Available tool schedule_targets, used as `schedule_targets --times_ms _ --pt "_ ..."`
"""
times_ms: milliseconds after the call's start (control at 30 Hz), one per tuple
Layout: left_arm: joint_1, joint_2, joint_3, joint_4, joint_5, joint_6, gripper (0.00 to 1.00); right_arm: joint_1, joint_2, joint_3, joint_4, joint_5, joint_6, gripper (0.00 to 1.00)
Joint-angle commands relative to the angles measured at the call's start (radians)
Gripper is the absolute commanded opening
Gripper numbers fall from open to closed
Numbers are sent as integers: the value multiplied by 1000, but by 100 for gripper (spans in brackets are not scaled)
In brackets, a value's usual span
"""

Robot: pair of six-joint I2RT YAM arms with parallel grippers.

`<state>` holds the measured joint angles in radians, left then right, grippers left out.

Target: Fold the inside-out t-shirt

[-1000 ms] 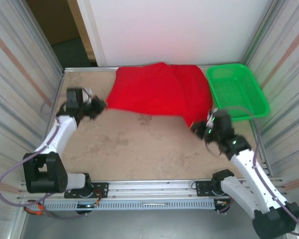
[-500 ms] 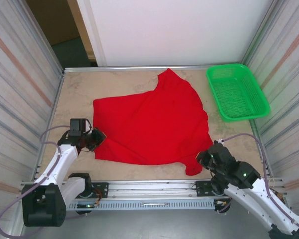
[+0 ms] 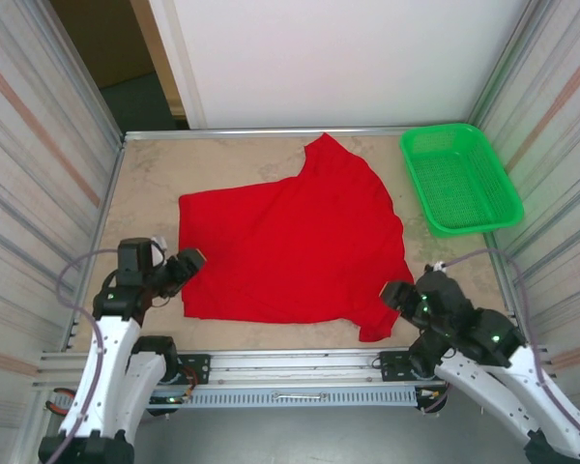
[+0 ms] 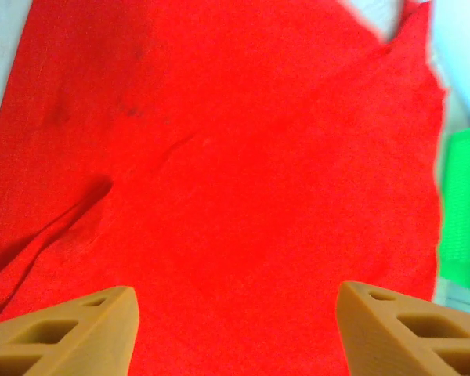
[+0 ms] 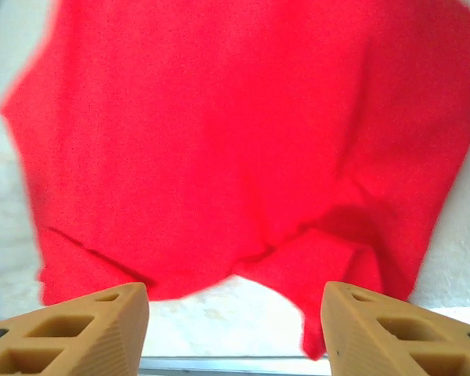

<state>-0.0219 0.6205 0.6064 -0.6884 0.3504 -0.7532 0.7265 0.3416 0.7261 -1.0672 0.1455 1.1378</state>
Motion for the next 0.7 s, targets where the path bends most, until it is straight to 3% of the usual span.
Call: schedule_targets --times_ms 0,67,133,300,500,667 --pt "9 39 96 11 -41 11 72 0 127 133 -11 143 -139 62" --pt "17 177 126 121 -20 9 72 -34 288 182 78 140 -238 64" --pt "20 395 195 224 -17 24 73 -130 485 226 237 40 -354 64" --pt "20 883 452 322 -12 66 70 -365 916 305 595 -201 -403 62" --pt "16 1217 682 332 -39 59 69 -416 1377 552 665 -271 -385 57" --pt "22 1421 868 287 -60 58 68 -452 1625 692 670 -281 -295 54"
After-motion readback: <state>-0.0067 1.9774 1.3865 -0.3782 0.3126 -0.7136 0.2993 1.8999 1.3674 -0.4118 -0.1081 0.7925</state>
